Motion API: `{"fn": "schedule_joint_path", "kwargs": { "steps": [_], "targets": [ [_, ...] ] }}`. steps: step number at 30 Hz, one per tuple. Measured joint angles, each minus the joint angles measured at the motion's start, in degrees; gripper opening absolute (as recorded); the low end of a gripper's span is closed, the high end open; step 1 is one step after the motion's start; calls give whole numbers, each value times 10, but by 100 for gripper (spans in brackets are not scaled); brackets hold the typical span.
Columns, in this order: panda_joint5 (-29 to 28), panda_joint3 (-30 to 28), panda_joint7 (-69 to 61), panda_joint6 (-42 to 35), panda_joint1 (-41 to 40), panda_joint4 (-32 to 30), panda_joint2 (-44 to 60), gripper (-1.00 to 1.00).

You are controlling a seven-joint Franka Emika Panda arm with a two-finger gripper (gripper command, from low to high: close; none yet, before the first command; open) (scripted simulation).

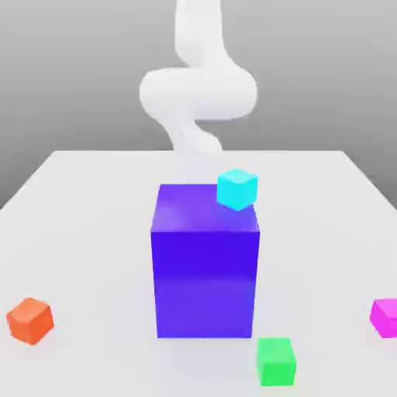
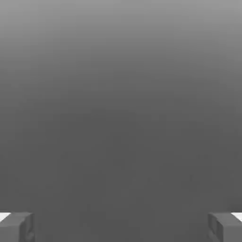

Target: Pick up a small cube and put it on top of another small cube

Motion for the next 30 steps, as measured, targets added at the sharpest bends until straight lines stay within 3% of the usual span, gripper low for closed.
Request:
{"fn": "schedule_joint_path", "kwargs": {
  "steps": [26,30],
  "targets": [
    [-88,136,-403,200,237,-61,545,0],
    [-129,119,-396,252,264,-51,630,0]
  ]
}}
